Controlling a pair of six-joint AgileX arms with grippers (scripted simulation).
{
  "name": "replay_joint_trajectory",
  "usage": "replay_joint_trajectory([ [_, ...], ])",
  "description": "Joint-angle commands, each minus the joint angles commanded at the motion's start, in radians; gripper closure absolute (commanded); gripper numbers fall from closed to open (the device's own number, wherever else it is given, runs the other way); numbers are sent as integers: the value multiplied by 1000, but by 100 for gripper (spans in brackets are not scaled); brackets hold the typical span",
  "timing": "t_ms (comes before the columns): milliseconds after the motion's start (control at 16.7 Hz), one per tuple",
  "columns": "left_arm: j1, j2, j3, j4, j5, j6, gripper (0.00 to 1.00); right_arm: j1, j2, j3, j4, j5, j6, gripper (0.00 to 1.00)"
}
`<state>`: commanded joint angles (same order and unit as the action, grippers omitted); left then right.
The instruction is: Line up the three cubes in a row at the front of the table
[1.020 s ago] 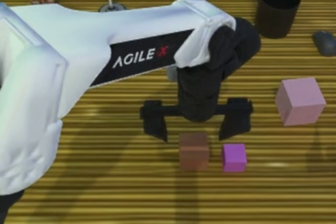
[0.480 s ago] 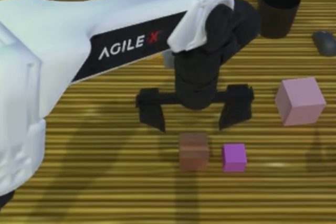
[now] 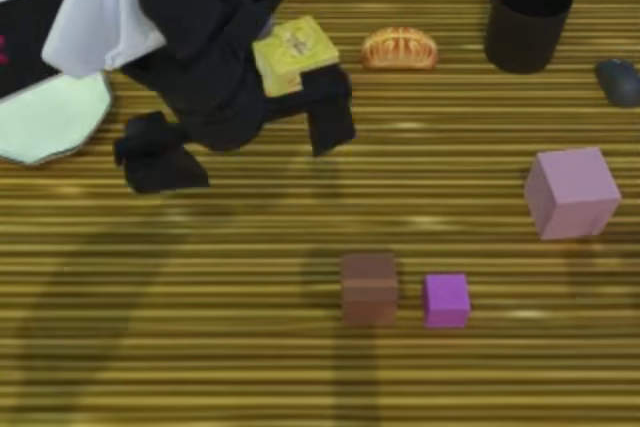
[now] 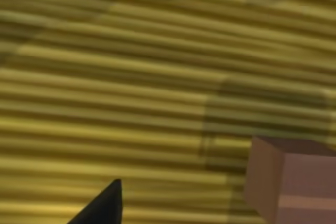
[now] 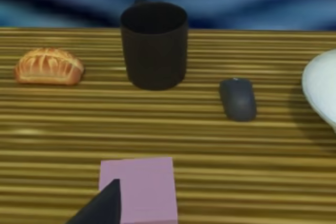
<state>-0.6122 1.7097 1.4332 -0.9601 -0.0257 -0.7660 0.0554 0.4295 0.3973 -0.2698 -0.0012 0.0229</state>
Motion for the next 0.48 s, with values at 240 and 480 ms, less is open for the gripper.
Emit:
replay_joint_trajectory([
  [240, 169, -419, -349, 205, -4, 107, 0, 33, 414, 312, -222, 3, 14, 0],
  [480, 336, -856, -728, 428, -6, 273, 0, 69, 857, 631, -459, 7, 27, 0],
])
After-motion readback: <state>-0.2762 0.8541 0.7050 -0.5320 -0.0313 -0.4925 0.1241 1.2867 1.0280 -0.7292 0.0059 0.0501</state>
